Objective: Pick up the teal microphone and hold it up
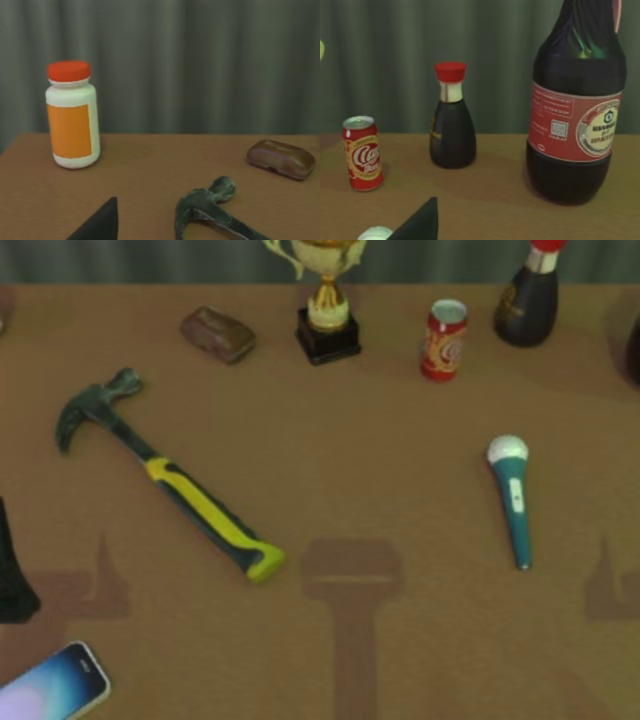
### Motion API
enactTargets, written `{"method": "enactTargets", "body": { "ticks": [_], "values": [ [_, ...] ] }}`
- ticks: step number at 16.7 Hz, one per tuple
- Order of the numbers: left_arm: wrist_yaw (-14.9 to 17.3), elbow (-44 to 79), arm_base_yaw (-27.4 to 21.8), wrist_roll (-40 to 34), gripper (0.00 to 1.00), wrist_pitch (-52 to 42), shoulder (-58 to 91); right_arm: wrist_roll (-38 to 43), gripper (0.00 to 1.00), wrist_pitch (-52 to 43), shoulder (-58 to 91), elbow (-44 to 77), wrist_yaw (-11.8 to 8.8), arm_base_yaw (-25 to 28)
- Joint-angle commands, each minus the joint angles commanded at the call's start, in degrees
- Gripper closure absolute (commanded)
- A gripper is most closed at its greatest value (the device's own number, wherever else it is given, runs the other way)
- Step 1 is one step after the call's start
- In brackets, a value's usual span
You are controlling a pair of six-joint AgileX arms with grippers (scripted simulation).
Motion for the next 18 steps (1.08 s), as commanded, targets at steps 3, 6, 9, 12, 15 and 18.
{"method": "enactTargets", "body": {
  "ticks": [3,6,9,12,15,18],
  "values": [
    [0.0,0.0,0.0,0.0,0.0,0.0,0.0,0.2,0.0,-0.4,0.6,0.6,0.0,0.2],
    [0.0,0.0,0.0,0.0,0.0,0.0,0.0,1.7,0.0,-3.6,6.0,5.5,0.0,1.7],
    [0.0,0.0,0.0,0.0,0.0,0.0,0.0,4.5,0.0,-9.4,16.8,14.2,0.3,4.2],
    [0.0,0.0,0.0,0.0,0.0,0.0,0.0,7.9,0.0,-17.1,32.4,25.0,0.8,7.3],
    [0.0,0.0,0.0,0.0,0.0,0.0,0.0,11.6,0.0,-25.6,50.8,36.5,1.2,10.7],
    [0.0,0.0,0.0,0.0,0.0,0.0,0.0,15.3,0.0,-34.2,69.1,47.9,1.6,14.2]
  ]
}}
